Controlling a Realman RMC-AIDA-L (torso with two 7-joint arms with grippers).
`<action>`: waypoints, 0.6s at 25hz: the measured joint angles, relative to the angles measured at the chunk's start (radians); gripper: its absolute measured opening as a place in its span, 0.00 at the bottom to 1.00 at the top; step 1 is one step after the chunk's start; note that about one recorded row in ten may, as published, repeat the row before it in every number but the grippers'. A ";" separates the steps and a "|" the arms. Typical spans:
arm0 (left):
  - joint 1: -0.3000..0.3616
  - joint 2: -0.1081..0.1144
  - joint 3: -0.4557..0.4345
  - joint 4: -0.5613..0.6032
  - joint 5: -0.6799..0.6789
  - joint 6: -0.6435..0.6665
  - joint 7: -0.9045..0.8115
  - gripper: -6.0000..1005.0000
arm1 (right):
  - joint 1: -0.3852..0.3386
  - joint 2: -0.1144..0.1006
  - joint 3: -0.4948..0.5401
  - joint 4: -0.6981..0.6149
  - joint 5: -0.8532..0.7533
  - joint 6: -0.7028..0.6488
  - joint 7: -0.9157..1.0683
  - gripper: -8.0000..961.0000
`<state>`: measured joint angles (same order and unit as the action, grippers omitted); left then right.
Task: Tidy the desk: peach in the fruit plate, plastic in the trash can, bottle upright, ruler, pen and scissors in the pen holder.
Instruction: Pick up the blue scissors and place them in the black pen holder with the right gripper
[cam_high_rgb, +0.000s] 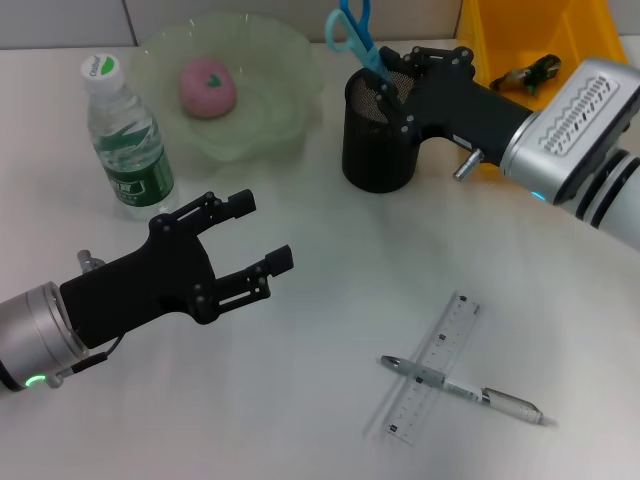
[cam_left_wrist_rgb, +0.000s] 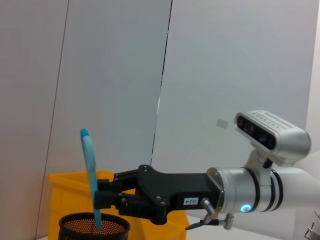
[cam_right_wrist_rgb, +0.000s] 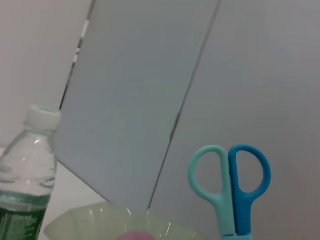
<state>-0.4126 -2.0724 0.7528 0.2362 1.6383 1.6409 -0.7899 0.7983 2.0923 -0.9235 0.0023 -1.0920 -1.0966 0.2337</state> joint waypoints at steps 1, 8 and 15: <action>0.000 0.000 0.000 0.000 0.000 0.001 0.000 0.80 | 0.003 0.000 0.000 0.000 0.000 0.008 0.027 0.22; 0.003 0.001 0.000 0.001 0.000 0.002 0.001 0.80 | 0.006 0.000 0.001 0.010 0.000 0.016 0.157 0.22; 0.005 0.002 0.000 0.004 0.000 0.003 0.001 0.80 | -0.001 0.000 0.020 0.016 0.000 0.018 0.187 0.22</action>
<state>-0.4078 -2.0708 0.7532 0.2405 1.6383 1.6439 -0.7889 0.7974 2.0923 -0.9038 0.0184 -1.0920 -1.0790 0.4205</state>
